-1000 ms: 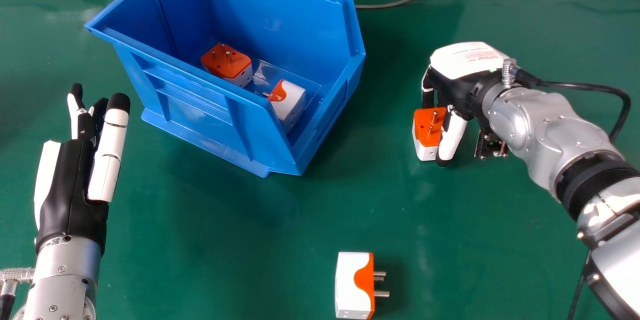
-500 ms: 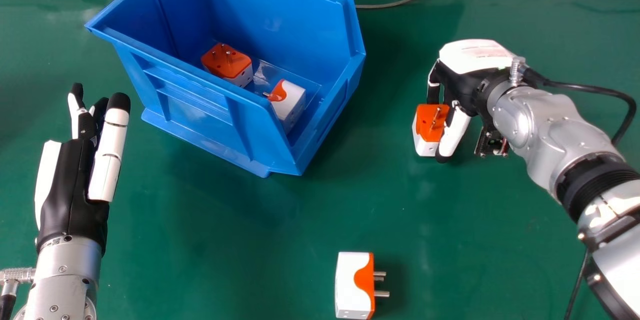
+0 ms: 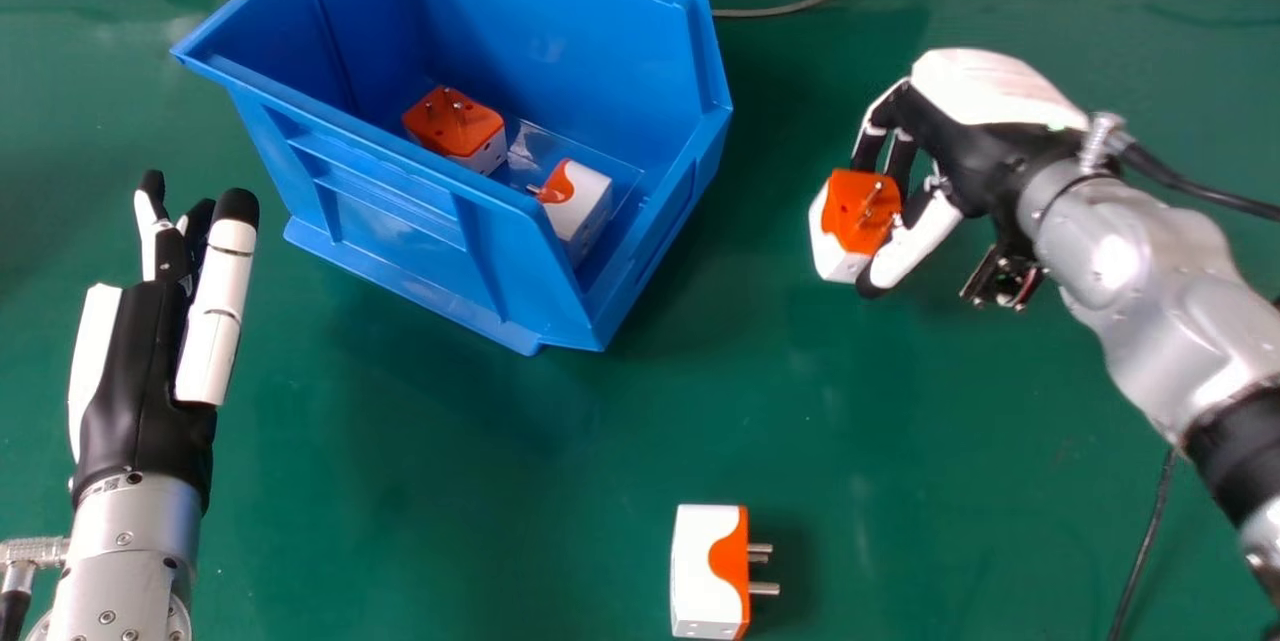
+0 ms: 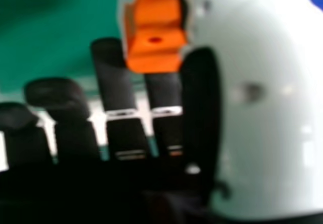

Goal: Pick all objects and put in blue box

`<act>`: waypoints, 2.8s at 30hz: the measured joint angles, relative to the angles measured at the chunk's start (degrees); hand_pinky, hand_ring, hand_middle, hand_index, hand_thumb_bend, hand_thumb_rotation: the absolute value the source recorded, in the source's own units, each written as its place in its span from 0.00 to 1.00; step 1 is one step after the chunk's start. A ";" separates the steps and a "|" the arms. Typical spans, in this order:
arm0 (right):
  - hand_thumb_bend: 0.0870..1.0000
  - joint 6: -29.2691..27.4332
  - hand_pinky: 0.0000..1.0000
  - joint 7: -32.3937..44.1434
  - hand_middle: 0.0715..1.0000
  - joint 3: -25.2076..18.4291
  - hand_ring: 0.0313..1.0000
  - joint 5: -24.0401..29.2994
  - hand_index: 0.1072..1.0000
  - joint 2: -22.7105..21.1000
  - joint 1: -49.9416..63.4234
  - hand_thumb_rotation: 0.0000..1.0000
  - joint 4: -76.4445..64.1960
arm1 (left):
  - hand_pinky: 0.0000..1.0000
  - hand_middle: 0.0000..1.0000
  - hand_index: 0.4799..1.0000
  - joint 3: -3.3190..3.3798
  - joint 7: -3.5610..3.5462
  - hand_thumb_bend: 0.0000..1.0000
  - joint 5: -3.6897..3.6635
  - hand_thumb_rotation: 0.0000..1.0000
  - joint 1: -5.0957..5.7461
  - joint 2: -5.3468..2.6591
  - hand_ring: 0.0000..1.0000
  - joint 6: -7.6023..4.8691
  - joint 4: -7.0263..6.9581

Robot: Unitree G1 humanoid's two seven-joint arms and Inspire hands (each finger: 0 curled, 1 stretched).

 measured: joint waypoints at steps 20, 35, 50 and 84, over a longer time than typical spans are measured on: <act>0.46 2.04 0.06 5.76 0.40 -7.25 0.07 1.87 0.43 -0.73 5.77 0.00 -28.44 | 0.98 0.98 0.98 -0.30 0.53 0.53 0.26 1.00 -2.37 0.10 0.99 -0.67 3.95; 0.46 -1.86 0.15 0.91 0.42 -1.70 0.18 -0.88 0.41 11.50 -13.14 0.00 -7.56 | 0.98 0.98 0.98 -1.28 1.76 0.53 0.14 1.00 -4.78 -0.46 0.99 -2.12 7.22; 0.45 -0.23 0.28 -6.28 0.44 4.08 0.33 -3.07 0.41 27.00 -32.26 0.05 25.25 | 0.98 0.97 0.98 -2.39 2.85 0.54 0.52 1.00 -4.87 -0.54 0.99 -2.82 7.44; 0.68 -2.34 0.75 -11.81 0.92 8.66 0.88 -2.61 0.93 30.31 -34.86 0.56 38.09 | 0.99 0.97 0.98 -3.01 2.67 0.55 0.16 1.00 -3.55 -1.61 0.99 -2.25 4.14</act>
